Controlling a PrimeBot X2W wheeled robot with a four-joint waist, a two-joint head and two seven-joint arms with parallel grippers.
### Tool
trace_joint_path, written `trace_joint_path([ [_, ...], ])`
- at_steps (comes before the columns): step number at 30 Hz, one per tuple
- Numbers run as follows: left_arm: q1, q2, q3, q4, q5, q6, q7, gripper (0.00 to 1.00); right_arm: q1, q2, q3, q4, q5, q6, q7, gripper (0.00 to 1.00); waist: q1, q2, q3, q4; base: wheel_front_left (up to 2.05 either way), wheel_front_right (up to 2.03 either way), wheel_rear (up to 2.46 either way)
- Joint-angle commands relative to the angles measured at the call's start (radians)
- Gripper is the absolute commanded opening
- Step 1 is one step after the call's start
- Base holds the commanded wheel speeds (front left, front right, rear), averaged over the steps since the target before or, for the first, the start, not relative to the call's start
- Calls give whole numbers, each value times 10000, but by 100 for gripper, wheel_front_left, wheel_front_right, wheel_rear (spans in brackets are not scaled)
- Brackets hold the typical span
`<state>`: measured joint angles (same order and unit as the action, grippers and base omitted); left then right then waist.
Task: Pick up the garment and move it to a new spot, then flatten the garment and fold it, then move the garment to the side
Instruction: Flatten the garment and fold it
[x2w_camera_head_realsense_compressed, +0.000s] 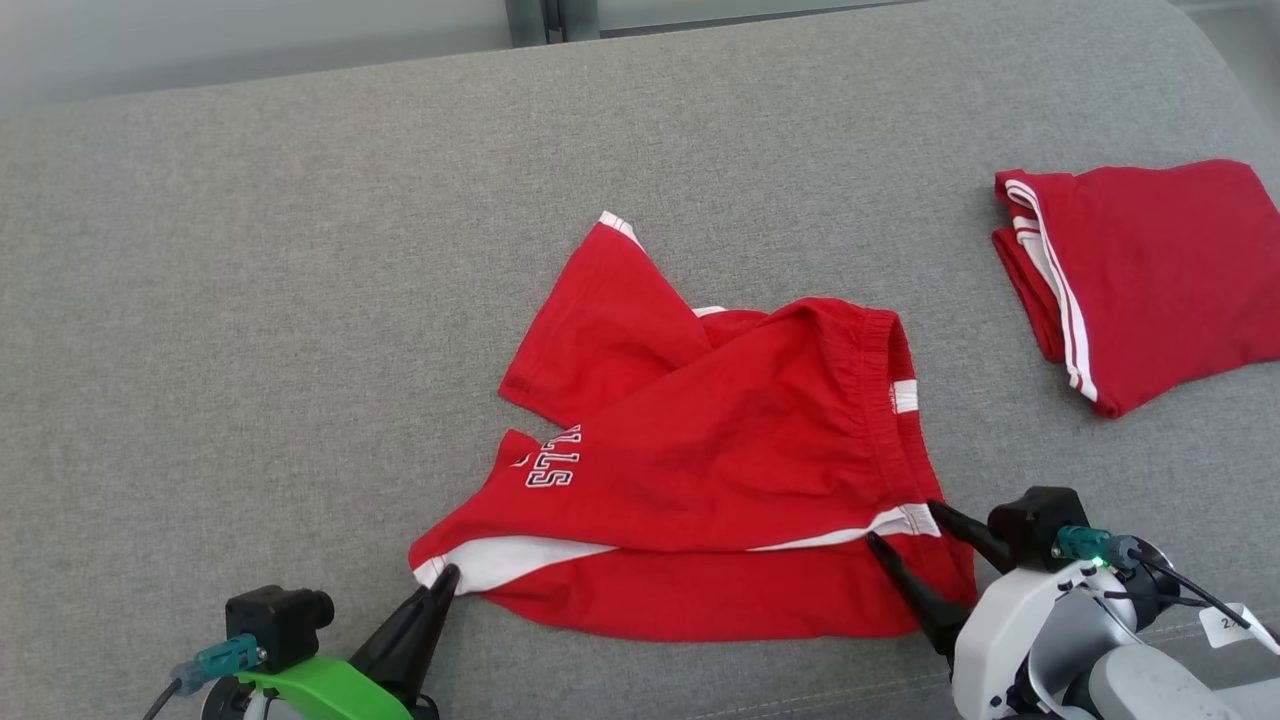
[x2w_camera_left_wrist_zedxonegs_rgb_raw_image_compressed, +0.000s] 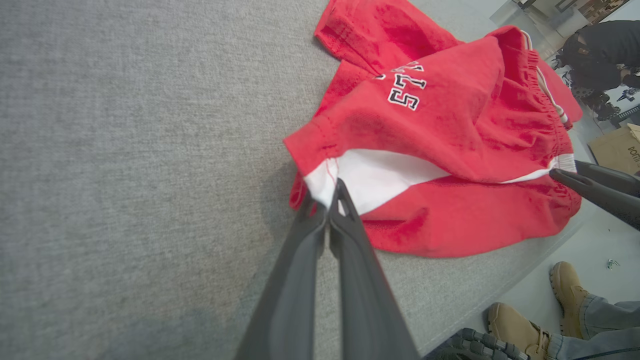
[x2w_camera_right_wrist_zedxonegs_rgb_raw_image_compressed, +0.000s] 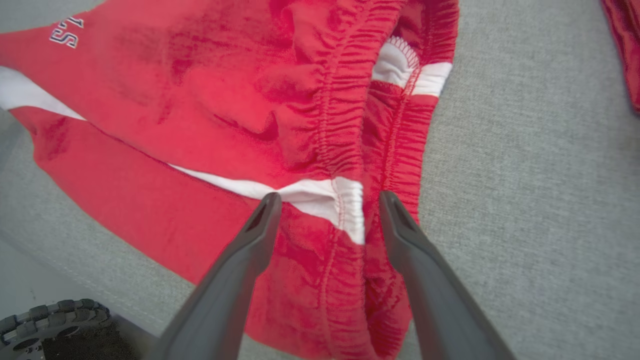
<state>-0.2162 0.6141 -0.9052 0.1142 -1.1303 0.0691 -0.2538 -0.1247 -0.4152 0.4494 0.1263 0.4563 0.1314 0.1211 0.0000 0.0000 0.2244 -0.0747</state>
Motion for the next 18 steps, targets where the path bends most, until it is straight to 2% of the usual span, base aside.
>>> trace_joint_path([
  [1, 27, -19, 49, 47, -57, -22, -48, 0, 143, 44, 19, -44, -86, -16, -53, 100, 0, 0, 8, 0, 0, 0, 0],
  [3, 28, -32, 59, 60, -56, -25, -49, 0, 148, 41, 37, -83, -114, -16, -28, 93, 0, 0, 14, -6, 0, 0, 0],
  [4, 34, -40, 63, 62, -58, -26, -41, 0, 158, 40, 30, -107, -131, -16, -18, 86, 0, 0, 14, -9, 0, 0, 0],
  [6, 47, -60, 69, 80, -62, -35, -46, 0, 195, 46, 2, -150, -138, -16, 17, 64, 0, 0, 8, -11, 0, 0, 0],
  [7, 54, -71, 75, 88, -64, -38, -45, 0, 209, 46, -11, -177, -141, -16, 27, 60, 0, 0, 5, -12, 0, 0, 0],
  [14, 78, -138, 64, 146, -63, -78, -49, 0, 315, 78, 36, -343, -149, -16, 165, 40, 0, 0, -23, 8, 0, 0, 0],
  [18, 74, -157, 50, 211, -88, -101, -49, 0, 349, 76, 44, -398, -182, -16, 188, 42, 0, 0, -67, 31, 0, 0, 0],
])
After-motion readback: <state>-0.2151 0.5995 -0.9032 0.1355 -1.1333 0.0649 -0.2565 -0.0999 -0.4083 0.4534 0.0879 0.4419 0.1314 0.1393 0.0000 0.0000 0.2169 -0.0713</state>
